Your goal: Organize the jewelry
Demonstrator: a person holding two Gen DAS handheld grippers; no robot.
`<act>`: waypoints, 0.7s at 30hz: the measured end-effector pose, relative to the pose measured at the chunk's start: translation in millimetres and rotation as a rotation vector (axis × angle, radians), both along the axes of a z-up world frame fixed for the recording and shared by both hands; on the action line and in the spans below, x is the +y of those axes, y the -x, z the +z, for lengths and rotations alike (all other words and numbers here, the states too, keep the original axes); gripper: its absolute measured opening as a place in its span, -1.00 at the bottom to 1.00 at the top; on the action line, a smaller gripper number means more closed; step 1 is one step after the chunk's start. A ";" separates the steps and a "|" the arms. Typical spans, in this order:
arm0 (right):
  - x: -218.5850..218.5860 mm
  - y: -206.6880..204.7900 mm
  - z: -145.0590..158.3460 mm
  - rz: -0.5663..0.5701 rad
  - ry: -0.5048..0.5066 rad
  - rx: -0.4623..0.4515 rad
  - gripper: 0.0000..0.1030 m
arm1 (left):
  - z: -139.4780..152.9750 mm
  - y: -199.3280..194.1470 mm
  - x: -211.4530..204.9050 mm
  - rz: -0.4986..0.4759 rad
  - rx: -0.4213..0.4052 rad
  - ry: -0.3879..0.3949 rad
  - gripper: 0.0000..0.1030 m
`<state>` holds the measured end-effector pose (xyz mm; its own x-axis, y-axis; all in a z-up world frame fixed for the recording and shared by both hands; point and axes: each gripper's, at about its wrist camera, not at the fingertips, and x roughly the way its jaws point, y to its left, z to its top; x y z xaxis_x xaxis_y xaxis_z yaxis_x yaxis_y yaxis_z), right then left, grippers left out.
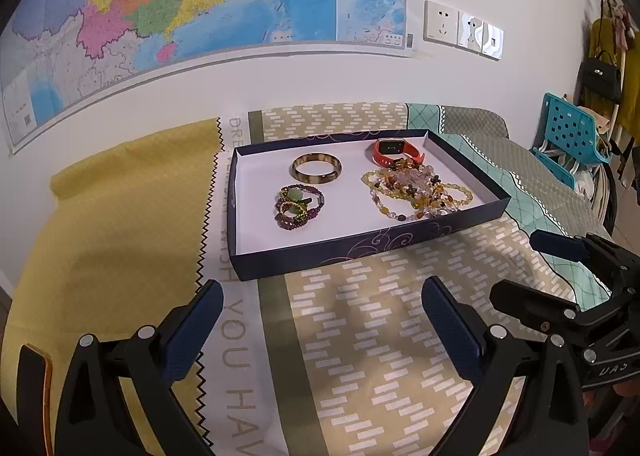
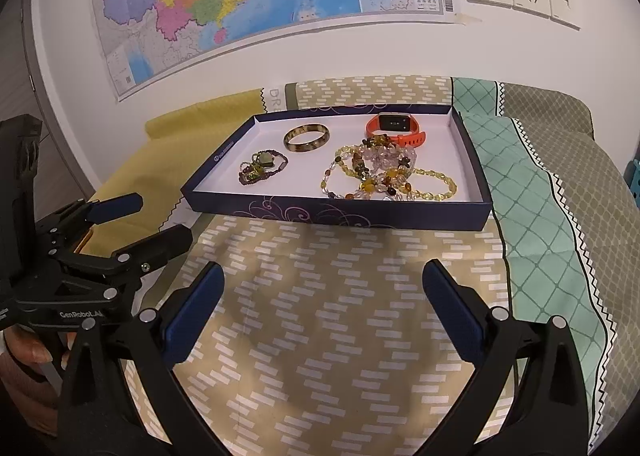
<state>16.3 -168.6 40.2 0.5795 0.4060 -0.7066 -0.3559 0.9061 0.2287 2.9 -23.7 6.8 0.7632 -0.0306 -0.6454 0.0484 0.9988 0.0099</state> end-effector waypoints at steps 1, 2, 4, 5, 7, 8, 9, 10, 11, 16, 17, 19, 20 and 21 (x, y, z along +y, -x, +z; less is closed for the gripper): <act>-0.3 -0.2 -0.3 0.001 0.000 0.000 0.90 | 0.2 0.3 -0.1 0.000 0.001 0.000 0.87; -0.1 0.5 -0.2 0.001 0.001 -0.001 0.90 | 0.4 0.7 0.1 0.001 0.000 0.002 0.87; -0.3 0.7 -0.3 0.001 -0.003 -0.002 0.90 | 0.5 0.8 0.1 0.004 0.001 0.001 0.87; -0.4 0.6 -0.6 -0.001 -0.003 -0.001 0.90 | 0.4 0.9 0.2 0.006 0.002 0.002 0.87; -0.5 1.6 -0.2 -0.004 -0.002 -0.003 0.90 | 0.3 1.2 0.4 0.005 0.004 0.004 0.87; -0.9 2.2 -0.2 -0.005 -0.004 -0.002 0.90 | 0.3 1.2 0.2 0.005 0.005 0.003 0.87; -1.0 2.3 -0.2 -0.006 -0.005 0.000 0.90 | 0.5 1.2 0.0 0.006 0.006 0.002 0.87; -1.0 2.7 -0.3 -0.006 -0.005 0.000 0.90 | 0.5 1.4 -0.1 0.006 0.005 0.001 0.87; -1.5 2.4 -0.4 -0.006 -0.005 0.001 0.90 | 0.6 1.6 -0.4 0.007 0.006 0.002 0.87; -1.4 2.5 -0.6 -0.003 -0.009 0.001 0.90 | -0.9 1.2 -0.7 0.010 0.014 0.003 0.87; -1.5 2.7 -0.5 -0.004 -0.009 0.000 0.90 | -1.2 1.4 -0.8 0.011 0.015 0.003 0.87; -1.3 2.8 -1.0 0.000 -0.010 0.003 0.90 | -1.4 1.8 -0.6 0.013 0.016 0.004 0.87; -1.4 3.0 -0.9 -0.001 -0.010 0.003 0.90 | -1.6 1.8 -0.8 0.014 0.017 0.005 0.87; -2.3 3.3 -0.8 -0.002 -0.011 0.003 0.90 | -1.9 2.0 -1.0 0.014 0.018 0.004 0.87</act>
<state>13.0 -170.9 39.4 0.5783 0.4125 -0.7039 -0.3529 0.9043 0.2400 0.9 -24.7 4.9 0.7519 -0.0229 -0.6588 0.0346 0.9994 0.0047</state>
